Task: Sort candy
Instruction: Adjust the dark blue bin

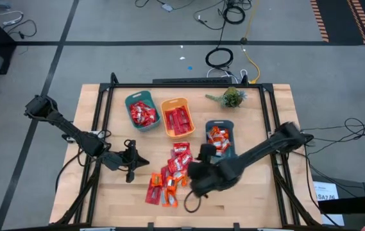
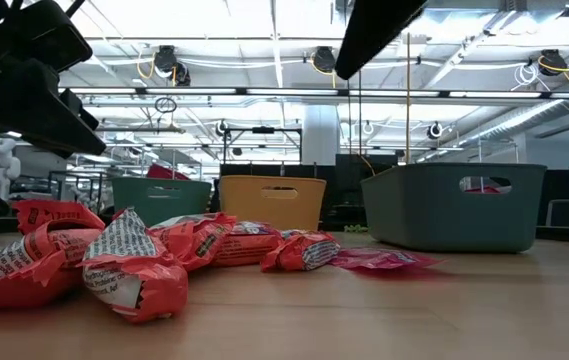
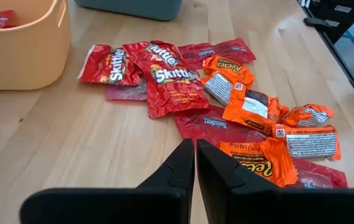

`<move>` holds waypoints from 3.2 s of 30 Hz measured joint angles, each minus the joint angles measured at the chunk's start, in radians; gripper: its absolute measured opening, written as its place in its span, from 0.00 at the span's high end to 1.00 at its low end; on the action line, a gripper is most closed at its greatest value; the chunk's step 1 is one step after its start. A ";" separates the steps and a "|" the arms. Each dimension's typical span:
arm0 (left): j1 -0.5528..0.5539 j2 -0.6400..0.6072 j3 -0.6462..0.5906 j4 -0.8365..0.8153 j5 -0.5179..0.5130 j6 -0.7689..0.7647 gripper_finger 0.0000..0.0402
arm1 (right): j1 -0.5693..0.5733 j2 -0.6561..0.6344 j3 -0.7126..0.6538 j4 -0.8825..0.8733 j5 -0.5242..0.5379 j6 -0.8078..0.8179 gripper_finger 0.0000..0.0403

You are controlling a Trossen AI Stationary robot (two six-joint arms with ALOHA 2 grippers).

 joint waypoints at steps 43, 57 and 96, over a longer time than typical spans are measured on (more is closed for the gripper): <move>0.000 0.000 0.000 0.000 -0.001 0.000 0.93 | 0.026 -0.157 -0.814 1.136 -0.198 0.033 0.52; 0.000 0.000 0.000 0.000 -0.001 0.000 0.93 | 0.054 0.063 -0.336 0.498 -0.208 -0.022 0.52; 0.000 0.000 0.000 0.001 -0.001 0.000 0.93 | 0.000 -0.018 -0.330 0.248 -0.241 0.089 0.52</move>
